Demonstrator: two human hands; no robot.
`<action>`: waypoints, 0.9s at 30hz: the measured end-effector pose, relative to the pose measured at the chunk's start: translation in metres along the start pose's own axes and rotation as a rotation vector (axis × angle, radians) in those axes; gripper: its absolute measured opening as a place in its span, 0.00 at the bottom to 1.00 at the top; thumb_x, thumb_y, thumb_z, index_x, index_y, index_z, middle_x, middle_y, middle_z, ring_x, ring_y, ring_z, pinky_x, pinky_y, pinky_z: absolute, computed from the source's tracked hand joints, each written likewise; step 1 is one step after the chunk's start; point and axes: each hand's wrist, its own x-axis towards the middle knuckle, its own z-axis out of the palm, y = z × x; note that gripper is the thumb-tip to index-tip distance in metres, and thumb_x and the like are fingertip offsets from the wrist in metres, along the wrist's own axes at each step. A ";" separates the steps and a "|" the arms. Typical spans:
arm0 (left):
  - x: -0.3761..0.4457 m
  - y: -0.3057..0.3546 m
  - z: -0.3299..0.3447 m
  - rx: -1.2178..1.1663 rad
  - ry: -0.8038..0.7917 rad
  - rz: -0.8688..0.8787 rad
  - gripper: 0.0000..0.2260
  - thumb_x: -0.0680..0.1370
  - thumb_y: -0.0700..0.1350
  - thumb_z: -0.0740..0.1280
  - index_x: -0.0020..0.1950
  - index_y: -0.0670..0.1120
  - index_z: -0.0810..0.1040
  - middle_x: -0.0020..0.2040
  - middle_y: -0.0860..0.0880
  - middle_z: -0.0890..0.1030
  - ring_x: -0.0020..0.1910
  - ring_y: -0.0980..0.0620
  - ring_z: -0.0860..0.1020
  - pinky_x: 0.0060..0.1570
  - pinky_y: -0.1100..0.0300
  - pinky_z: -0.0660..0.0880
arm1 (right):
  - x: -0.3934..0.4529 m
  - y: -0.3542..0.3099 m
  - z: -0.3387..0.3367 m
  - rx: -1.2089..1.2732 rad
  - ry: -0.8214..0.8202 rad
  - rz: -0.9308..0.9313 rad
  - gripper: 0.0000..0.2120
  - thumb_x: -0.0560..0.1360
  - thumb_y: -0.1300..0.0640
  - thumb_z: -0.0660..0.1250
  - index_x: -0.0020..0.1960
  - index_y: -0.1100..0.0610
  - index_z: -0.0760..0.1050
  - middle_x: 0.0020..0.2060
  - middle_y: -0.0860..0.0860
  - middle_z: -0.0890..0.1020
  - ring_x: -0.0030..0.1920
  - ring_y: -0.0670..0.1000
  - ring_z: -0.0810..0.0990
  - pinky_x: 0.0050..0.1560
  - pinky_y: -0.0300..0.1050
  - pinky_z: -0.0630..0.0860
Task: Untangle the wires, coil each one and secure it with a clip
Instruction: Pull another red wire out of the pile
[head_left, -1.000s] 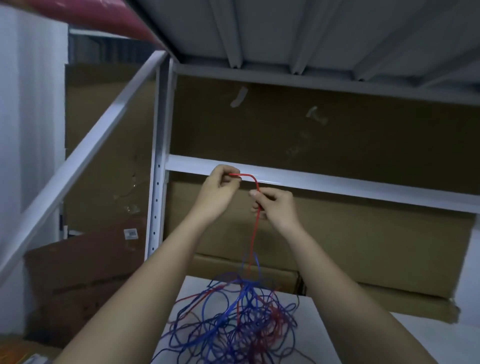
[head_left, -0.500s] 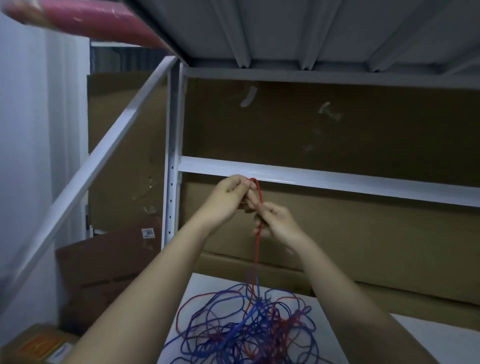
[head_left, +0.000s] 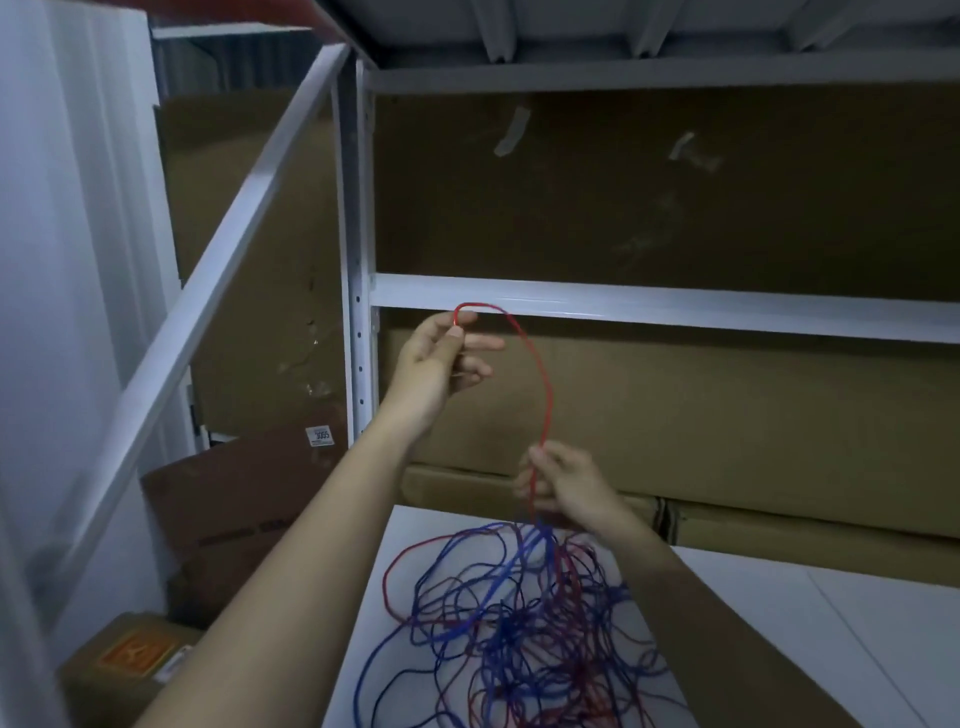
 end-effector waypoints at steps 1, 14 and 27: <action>0.002 0.002 -0.001 -0.008 -0.004 -0.006 0.09 0.84 0.40 0.53 0.55 0.48 0.72 0.37 0.53 0.84 0.29 0.60 0.78 0.38 0.66 0.74 | 0.005 -0.013 -0.002 0.151 0.068 0.002 0.12 0.83 0.56 0.55 0.44 0.57 0.73 0.36 0.54 0.82 0.36 0.49 0.83 0.40 0.44 0.79; 0.011 0.003 0.001 -0.188 0.033 -0.166 0.10 0.82 0.37 0.55 0.44 0.44 0.72 0.36 0.47 0.79 0.34 0.54 0.77 0.47 0.59 0.77 | 0.033 -0.117 -0.027 0.275 0.263 -0.207 0.14 0.83 0.57 0.54 0.44 0.57 0.75 0.26 0.47 0.65 0.21 0.42 0.62 0.26 0.36 0.60; 0.014 -0.013 -0.017 -0.480 0.047 -0.138 0.13 0.84 0.43 0.51 0.44 0.45 0.71 0.24 0.55 0.61 0.23 0.58 0.59 0.27 0.65 0.58 | 0.016 -0.024 -0.003 -0.999 -0.007 -0.072 0.16 0.82 0.50 0.56 0.47 0.58 0.77 0.31 0.51 0.73 0.31 0.50 0.72 0.29 0.43 0.65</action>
